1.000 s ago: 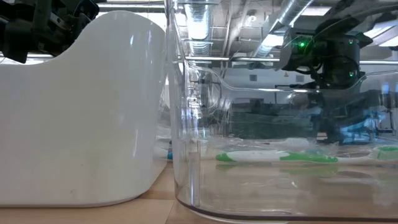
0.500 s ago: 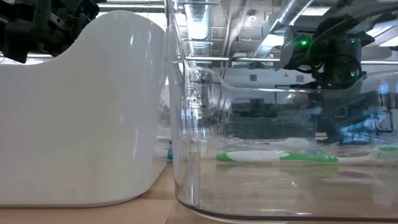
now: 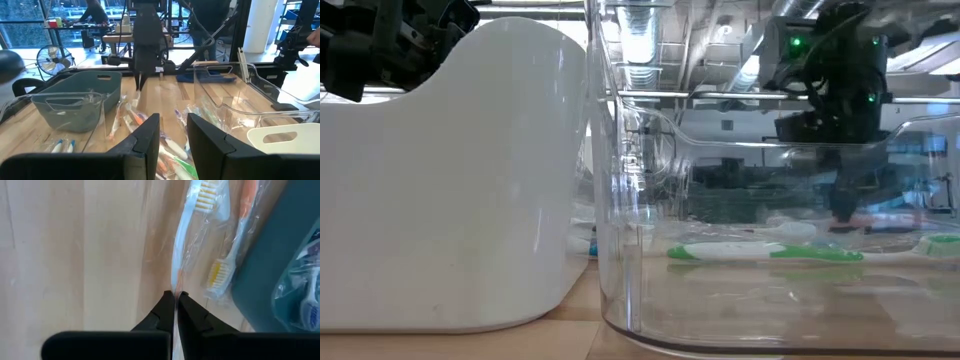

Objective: Pick & Place Toothbrushes
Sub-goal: Put the orange toothbrush into the white bin

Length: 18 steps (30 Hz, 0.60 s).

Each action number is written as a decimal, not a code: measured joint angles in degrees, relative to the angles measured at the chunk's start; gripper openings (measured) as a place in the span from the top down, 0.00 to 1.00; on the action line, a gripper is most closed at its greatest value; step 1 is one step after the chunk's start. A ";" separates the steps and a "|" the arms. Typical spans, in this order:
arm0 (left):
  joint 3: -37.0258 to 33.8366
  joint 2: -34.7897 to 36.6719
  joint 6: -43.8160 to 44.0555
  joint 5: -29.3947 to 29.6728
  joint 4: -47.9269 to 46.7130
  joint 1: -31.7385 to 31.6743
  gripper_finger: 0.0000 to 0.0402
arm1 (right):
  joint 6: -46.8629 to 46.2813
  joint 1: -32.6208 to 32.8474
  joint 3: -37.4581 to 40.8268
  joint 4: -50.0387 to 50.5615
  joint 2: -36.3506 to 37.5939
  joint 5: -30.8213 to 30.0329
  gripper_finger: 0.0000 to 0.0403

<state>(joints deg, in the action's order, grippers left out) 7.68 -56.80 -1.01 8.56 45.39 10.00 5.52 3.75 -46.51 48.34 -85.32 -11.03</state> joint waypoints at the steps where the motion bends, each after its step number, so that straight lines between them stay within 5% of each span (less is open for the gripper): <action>1: 0.00 0.00 -0.01 0.00 0.00 0.00 0.77 | 0.00 0.00 -0.42 0.37 0.00 0.00 0.99; 18: -0.02 0.00 -0.01 0.11 0.02 0.00 0.77 | 2.06 3.64 -8.91 -1.62 8.27 0.59 0.99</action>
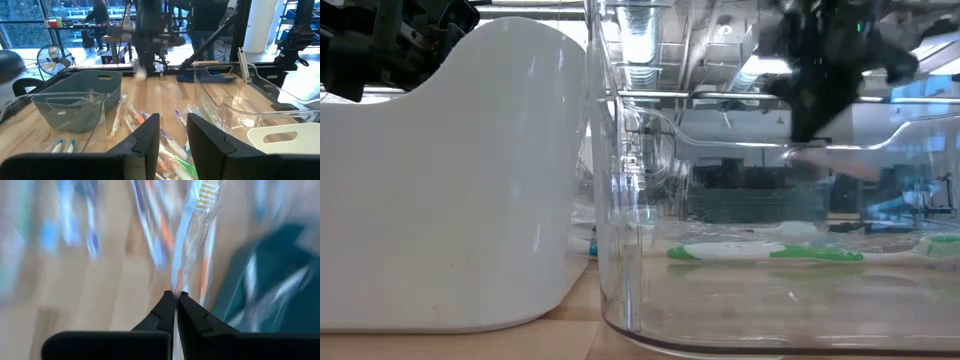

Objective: Pick & Place Toothbrushes
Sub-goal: Put the orange toothbrush into the white bin

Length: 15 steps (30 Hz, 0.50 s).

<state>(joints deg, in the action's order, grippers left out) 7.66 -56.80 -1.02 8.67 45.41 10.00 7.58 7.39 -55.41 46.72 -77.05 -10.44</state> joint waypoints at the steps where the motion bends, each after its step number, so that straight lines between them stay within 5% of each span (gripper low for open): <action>1: 0.00 0.00 0.00 0.03 0.00 0.00 0.77 | 1.28 0.71 -0.08 -2.37 1.30 -0.02 0.99; 9: 0.00 -0.02 0.00 0.46 0.07 0.00 0.77 | 13.41 4.49 -0.12 -22.91 8.82 -0.02 0.99; 15: -0.02 -0.04 0.00 1.20 4.78 0.00 0.77 | 23.18 4.87 -0.14 -42.79 7.91 0.03 0.99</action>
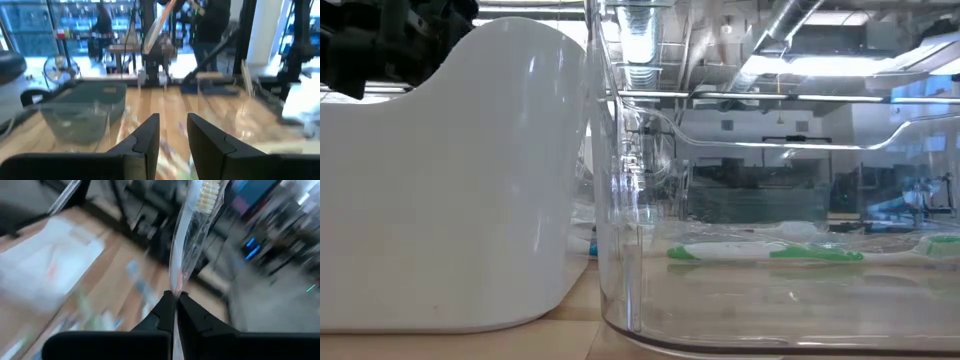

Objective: Pick & Place Toothbrushes
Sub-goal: Put the orange toothbrush into the white bin

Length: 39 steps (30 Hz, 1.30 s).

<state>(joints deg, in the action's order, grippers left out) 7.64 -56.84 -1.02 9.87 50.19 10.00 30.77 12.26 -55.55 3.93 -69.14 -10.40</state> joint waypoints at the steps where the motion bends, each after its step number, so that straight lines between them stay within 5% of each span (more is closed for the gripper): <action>1: 0.00 0.00 0.00 0.00 1.50 0.00 0.77 | 1.70 -0.05 0.00 -3.02 -0.56 0.01 0.99; 5: 0.00 0.00 -0.07 -0.37 8.55 0.00 0.77 | 6.58 -1.18 0.00 -15.49 -3.11 3.47 0.99; 13: 2.19 0.03 -3.40 -0.84 19.82 0.00 0.77 | 5.32 -6.22 0.00 -34.21 -6.80 23.04 0.99; 19: 12.77 -0.32 -11.00 -9.41 18.17 0.02 0.77 | -6.64 -11.24 -0.02 -52.77 -11.87 43.33 1.00; 24: 21.90 -0.66 -16.69 -12.74 6.06 0.79 0.77 | -15.48 -14.07 0.02 -61.94 -16.59 51.93 1.00; 29: 26.11 -5.54 -23.77 -8.93 -6.61 2.31 0.76 | -17.83 -15.25 1.49 -66.80 -18.50 52.77 1.00; 34: 29.94 -10.62 -32.75 6.39 -8.48 5.44 0.68 | -17.81 -16.49 1.62 -67.57 -17.67 50.09 1.00; 39: 31.54 -12.11 -36.50 11.26 -8.22 8.39 0.57 | -17.25 -17.78 1.62 -65.09 -17.07 47.92 1.00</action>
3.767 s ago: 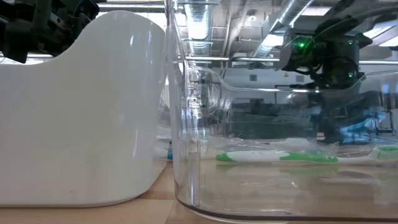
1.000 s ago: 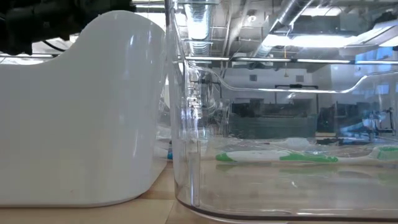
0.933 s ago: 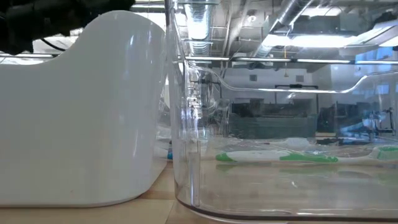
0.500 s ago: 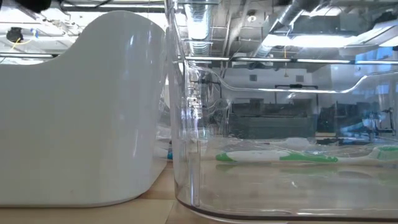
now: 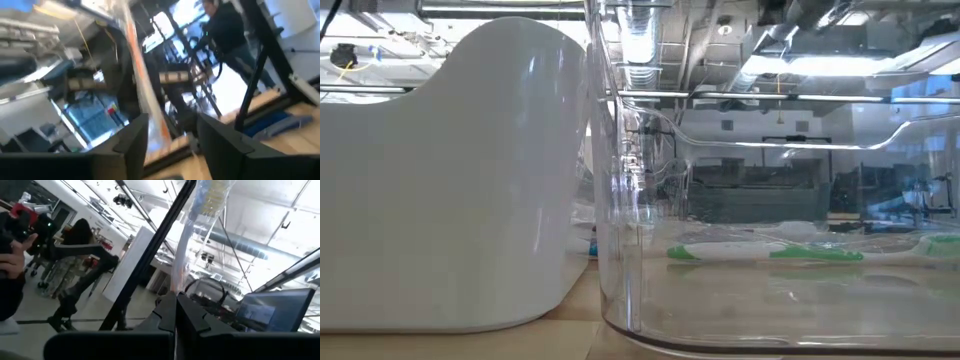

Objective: Pick & Place Toothbrushes
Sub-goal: Put the orange toothbrush into the white bin

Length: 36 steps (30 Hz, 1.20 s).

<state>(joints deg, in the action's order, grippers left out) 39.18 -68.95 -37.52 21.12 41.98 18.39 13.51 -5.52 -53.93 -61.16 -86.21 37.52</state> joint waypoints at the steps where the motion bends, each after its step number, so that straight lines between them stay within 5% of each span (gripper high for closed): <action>1: 0.18 -0.04 -0.10 0.12 0.00 0.18 0.55 | 0.32 -0.19 0.00 0.21 -0.16 0.03 1.00; 14: 0.48 -0.17 2.05 6.40 0.04 -1.09 0.31 | 11.97 2.47 0.00 6.89 -0.40 -5.18 1.00; 36: 0.52 -1.84 6.29 6.01 -1.24 -3.89 0.31 | 18.60 4.54 -2.13 7.77 -4.14 -15.34 1.00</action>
<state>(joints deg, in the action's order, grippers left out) 39.70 -70.78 -31.22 27.14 40.73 14.50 32.12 -0.98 -56.06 -53.39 -90.35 22.18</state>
